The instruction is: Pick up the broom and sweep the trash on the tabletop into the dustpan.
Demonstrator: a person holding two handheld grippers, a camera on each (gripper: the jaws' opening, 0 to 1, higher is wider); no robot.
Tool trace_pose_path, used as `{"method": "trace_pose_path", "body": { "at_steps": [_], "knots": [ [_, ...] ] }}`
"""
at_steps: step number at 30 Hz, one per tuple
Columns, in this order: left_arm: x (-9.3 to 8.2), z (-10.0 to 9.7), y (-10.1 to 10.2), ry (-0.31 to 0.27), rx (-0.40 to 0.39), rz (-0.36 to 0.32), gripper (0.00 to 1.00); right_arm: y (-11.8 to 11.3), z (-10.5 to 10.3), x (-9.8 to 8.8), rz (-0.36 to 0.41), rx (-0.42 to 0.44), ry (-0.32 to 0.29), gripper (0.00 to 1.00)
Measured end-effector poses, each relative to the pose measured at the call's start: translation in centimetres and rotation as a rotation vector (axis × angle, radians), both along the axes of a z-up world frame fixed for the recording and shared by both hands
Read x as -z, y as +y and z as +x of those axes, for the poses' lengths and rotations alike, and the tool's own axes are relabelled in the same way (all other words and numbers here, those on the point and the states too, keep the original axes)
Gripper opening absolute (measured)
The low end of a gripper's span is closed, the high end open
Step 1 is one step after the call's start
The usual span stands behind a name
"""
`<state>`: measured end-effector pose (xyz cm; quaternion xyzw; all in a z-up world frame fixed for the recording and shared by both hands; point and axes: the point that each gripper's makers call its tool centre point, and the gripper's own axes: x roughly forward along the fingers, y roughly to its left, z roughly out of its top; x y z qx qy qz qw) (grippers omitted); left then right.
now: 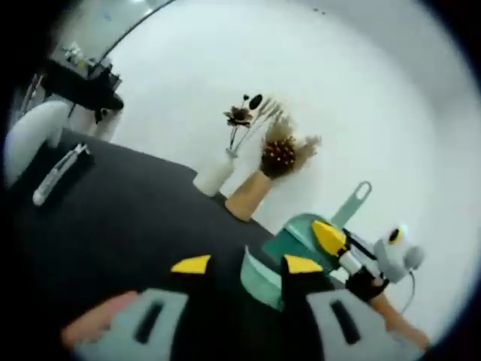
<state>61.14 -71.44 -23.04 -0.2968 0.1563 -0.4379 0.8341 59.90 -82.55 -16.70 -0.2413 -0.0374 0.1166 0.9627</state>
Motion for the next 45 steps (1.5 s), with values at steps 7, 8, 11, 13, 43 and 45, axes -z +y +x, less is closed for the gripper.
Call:
{"method": "trace_pose_path", "body": {
  "at_steps": [7,8,11,13,43,45],
  "knots": [
    [-0.3,0.2,0.0,0.014,0.005,-0.028,0.37,1.1,1.0,2.2,-0.149,-0.068,0.033,0.05],
    [-0.3,0.3,0.0,0.019,0.006,-0.036,0.37,1.0,1.0,2.5,-0.150,-0.074,0.038,0.05],
    [-0.5,0.2,0.0,0.026,0.008,-0.047,0.37,0.8,1.0,2.7,-0.158,-0.086,0.032,0.05],
    [-0.5,0.2,0.0,0.028,0.009,-0.053,0.37,0.7,0.9,2.7,-0.141,-0.090,0.035,0.05],
    [-0.3,-0.1,0.2,0.038,0.009,-0.076,0.35,4.2,-4.1,1.3,-0.266,-0.149,0.046,0.06],
    [-0.3,-0.1,0.2,0.038,0.008,-0.077,0.35,4.0,-3.8,1.0,-0.282,-0.124,0.023,0.05]
  ]
}}
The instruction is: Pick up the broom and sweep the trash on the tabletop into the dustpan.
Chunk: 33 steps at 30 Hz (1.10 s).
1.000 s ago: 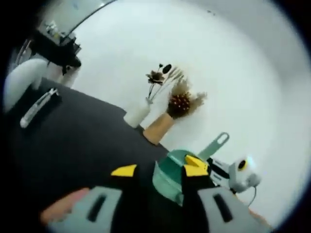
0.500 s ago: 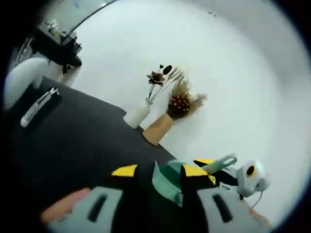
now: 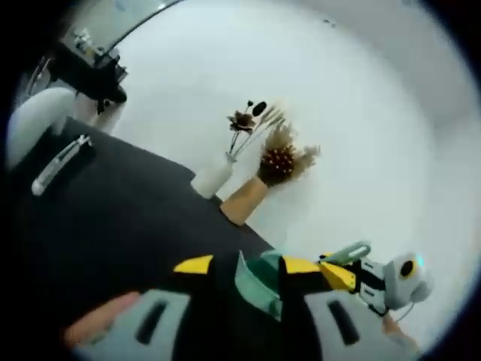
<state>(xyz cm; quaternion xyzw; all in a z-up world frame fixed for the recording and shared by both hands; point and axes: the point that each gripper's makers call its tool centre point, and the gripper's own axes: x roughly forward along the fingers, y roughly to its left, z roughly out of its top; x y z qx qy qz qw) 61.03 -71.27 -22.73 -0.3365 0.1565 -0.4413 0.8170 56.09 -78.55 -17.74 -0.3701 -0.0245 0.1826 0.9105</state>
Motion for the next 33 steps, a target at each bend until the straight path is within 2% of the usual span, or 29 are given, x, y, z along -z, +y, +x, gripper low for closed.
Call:
{"method": "trace_pose_path", "body": {
  "at_steps": [2,4,7,12,14,15,17,18,19,21,24,31,33],
  "knots": [
    [0.0,0.0,0.0,0.002,0.000,-0.001,0.35,0.3,0.2,0.4,-0.032,-0.005,-0.004,0.05],
    [-0.1,0.1,0.0,0.002,0.001,-0.003,0.35,0.5,0.4,0.8,-0.102,-0.006,-0.022,0.05],
    [-0.1,0.1,0.0,0.003,-0.001,-0.006,0.34,1.0,0.5,1.3,-0.105,-0.023,-0.029,0.05],
    [-0.1,0.2,0.0,0.004,-0.001,-0.006,0.34,1.1,0.8,1.1,-0.099,-0.024,-0.035,0.05],
    [-0.1,0.2,0.0,0.004,-0.001,-0.006,0.34,1.0,0.6,0.8,-0.158,-0.005,-0.073,0.05],
    [-0.1,0.2,0.0,0.004,0.000,-0.005,0.34,0.7,0.6,0.1,-0.245,0.029,-0.131,0.05],
    [-0.2,0.2,0.0,0.003,0.001,-0.007,0.34,0.6,0.6,-0.5,-0.285,0.044,-0.166,0.05],
    [-0.2,0.3,0.0,0.003,0.001,-0.007,0.34,0.6,0.7,-0.4,-0.191,0.028,-0.122,0.04],
    [-0.2,0.3,0.0,0.003,0.000,-0.007,0.34,0.5,0.9,-0.7,-0.155,0.020,-0.119,0.04],
    [-0.2,0.3,0.0,0.003,-0.001,-0.006,0.34,-0.1,1.5,-0.5,-0.224,0.038,-0.133,0.04],
    [-0.1,0.3,0.0,0.002,-0.001,-0.004,0.34,-0.2,1.9,0.3,-0.174,0.019,-0.101,0.04],
    [-0.2,0.5,0.0,0.004,-0.001,-0.008,0.34,0.5,0.9,3.1,-0.220,-0.031,-0.040,0.06],
    [-0.2,0.5,0.0,0.006,-0.001,-0.009,0.33,0.7,0.7,3.6,-0.180,-0.040,0.018,0.07]
  ]
}}
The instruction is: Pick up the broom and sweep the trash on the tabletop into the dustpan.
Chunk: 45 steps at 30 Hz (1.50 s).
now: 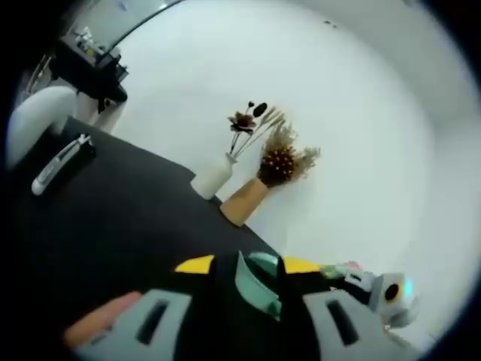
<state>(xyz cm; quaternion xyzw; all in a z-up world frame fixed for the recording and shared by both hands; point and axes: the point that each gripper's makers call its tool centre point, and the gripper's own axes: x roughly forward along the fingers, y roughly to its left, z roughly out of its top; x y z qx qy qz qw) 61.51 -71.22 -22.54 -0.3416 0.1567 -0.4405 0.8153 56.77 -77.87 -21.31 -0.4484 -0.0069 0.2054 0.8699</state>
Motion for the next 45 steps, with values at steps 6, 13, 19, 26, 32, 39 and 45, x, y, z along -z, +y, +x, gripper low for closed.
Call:
{"method": "trace_pose_path", "body": {
  "at_steps": [6,13,19,26,32,39,45],
  "knots": [
    [0.0,-0.1,0.0,-0.001,0.000,0.002,0.33,0.4,-1.0,-0.4,0.069,-0.032,0.038,0.16],
    [0.1,-0.2,0.0,-0.001,-0.003,0.005,0.33,1.4,-2.6,0.0,0.060,-0.050,0.055,0.08],
    [0.1,-0.3,0.0,-0.003,-0.001,0.006,0.32,1.8,-3.7,1.4,0.019,-0.057,0.081,0.09],
    [0.2,-0.3,0.1,-0.002,-0.004,0.005,0.32,2.8,-4.1,2.0,-0.005,-0.078,0.085,0.09],
    [0.2,-0.3,0.1,-0.002,-0.003,0.007,0.32,3.6,-4.5,1.5,0.024,-0.101,0.102,0.10],
    [0.2,-0.2,0.1,-0.001,-0.004,0.004,0.32,3.5,-4.8,1.6,0.047,-0.107,0.146,0.12],
    [0.2,-0.2,0.1,-0.001,-0.004,0.004,0.31,1.5,-4.5,1.3,0.060,-0.052,0.162,0.06]
  ]
}}
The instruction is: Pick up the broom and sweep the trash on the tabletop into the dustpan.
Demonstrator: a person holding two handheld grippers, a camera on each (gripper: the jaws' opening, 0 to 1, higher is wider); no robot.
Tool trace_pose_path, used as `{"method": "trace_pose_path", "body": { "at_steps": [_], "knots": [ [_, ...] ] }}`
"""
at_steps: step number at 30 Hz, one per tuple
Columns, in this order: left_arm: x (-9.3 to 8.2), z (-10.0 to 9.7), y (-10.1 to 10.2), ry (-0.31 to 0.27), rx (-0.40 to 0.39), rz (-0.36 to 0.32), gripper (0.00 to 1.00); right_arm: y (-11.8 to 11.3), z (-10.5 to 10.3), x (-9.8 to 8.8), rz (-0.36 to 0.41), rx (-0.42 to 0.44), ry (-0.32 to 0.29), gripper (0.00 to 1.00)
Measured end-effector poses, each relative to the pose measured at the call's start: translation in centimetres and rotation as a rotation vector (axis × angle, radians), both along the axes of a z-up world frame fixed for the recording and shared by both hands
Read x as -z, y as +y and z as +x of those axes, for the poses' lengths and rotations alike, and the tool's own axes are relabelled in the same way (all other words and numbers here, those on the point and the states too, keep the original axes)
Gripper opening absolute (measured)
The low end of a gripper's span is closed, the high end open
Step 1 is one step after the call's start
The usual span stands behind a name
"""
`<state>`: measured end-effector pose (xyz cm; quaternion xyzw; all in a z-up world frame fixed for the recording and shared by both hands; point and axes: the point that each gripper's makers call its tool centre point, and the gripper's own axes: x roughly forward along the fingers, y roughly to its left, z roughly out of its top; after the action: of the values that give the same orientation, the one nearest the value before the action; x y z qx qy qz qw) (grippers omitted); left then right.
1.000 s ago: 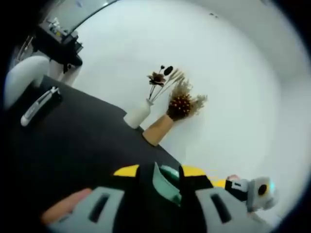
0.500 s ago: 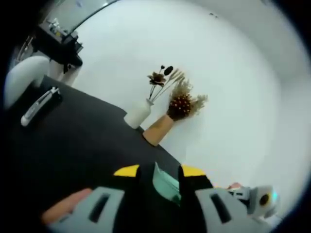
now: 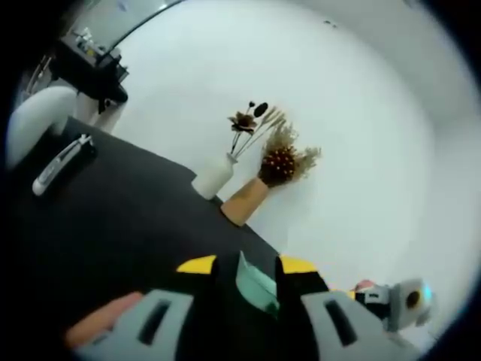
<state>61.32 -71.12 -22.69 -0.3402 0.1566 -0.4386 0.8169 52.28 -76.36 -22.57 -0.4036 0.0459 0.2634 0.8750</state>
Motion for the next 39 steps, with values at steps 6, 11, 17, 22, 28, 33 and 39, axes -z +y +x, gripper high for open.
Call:
{"method": "trace_pose_path", "body": {
  "at_steps": [6,11,17,22,28,33,39],
  "knots": [
    [0.0,0.0,0.0,0.002,0.000,-0.005,0.31,-1.4,0.4,0.2,-0.023,0.038,0.015,0.07],
    [-0.1,0.0,0.0,0.003,0.002,-0.008,0.31,-2.0,0.6,1.0,-0.003,0.059,0.059,0.04],
    [-0.1,0.0,0.0,0.004,0.003,-0.013,0.31,-1.7,1.1,1.3,0.003,0.063,0.044,0.03],
    [-0.1,0.1,0.0,0.007,0.004,-0.015,0.31,-1.8,1.1,0.7,0.017,0.079,0.041,0.05],
    [-0.4,0.0,0.2,0.002,0.000,-0.032,0.31,-3.3,-0.9,-1.6,0.144,0.172,0.061,0.07],
    [-1.4,-0.9,-0.1,-0.021,0.020,-0.035,0.31,-5.3,-3.0,-3.6,0.221,0.342,0.069,0.06],
    [-5.1,-4.5,-0.1,-0.201,0.048,0.052,0.31,-6.3,-5.9,-5.4,0.261,0.443,0.048,0.09]
  ]
}}
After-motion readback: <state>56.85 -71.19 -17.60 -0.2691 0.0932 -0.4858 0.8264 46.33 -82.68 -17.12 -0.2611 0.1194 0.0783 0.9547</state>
